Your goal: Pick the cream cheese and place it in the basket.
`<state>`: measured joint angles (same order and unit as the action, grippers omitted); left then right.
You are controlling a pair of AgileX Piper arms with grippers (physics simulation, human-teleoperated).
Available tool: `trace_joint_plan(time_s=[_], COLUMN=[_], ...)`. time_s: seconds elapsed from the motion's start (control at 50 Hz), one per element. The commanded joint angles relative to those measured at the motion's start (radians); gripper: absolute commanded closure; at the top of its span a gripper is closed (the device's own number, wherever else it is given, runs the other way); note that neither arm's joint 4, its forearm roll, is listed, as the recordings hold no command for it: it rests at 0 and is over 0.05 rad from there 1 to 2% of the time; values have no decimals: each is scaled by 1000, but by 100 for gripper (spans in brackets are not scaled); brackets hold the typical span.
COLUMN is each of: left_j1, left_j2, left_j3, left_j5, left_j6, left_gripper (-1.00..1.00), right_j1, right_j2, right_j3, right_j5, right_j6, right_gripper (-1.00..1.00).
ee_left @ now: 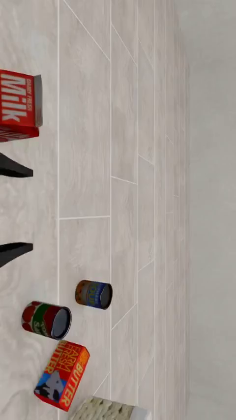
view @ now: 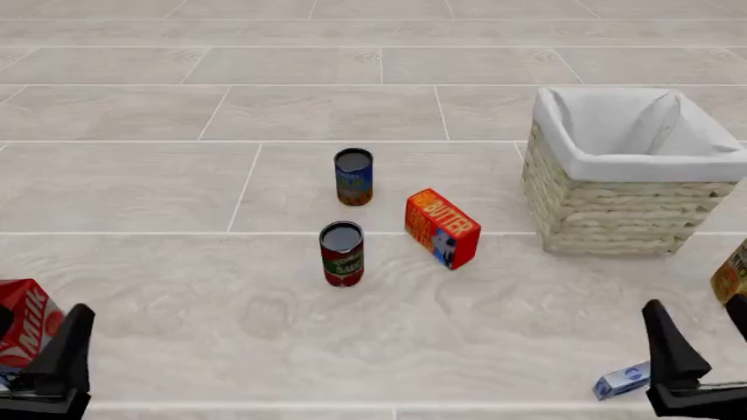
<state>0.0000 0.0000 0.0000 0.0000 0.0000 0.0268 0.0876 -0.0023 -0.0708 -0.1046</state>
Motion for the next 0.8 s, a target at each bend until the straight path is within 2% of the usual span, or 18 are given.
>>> trace_joint_plan(time_s=[0.02, 0.08, 0.16, 0.36, 0.42, 0.5, 0.72, 0.76, 0.78, 0.8], left_j1=[0, 0, 0, 0, 0, 0, 0, 0, 0, 0], left_j2=[0, 0, 0, 0, 0, 0, 0, 0, 0, 0], left_j3=[0, 0, 0, 0, 0, 0, 0, 0, 0, 0], left_j5=[0, 0, 0, 0, 0, 0, 0, 0, 0, 0], left_j6=[0, 0, 0, 0, 0, 0, 0, 0, 0, 0], left_gripper=[-100, -100, -100, -100, -100, -100, -100, -100, -100, -100], right_j1=[-28, -55, -34, -52, -50, -56, -6, 50, 50, 32], right_j2=[-83, -87, -87, -80, -32, 41, 158, 199, 199, 197], right_j3=[-36, -73, -114, -201, -222, -258, -385, -402, -402, -419], right_j5=[102, 134, 153, 270, 275, 269, 337, 358, 358, 370], right_j6=[116, 175, 129, 138, 112, 151, 94, 48, 48, 20], right_gripper=[-100, -100, -100, -100, -100, -100, -100, -100, -100, -100])
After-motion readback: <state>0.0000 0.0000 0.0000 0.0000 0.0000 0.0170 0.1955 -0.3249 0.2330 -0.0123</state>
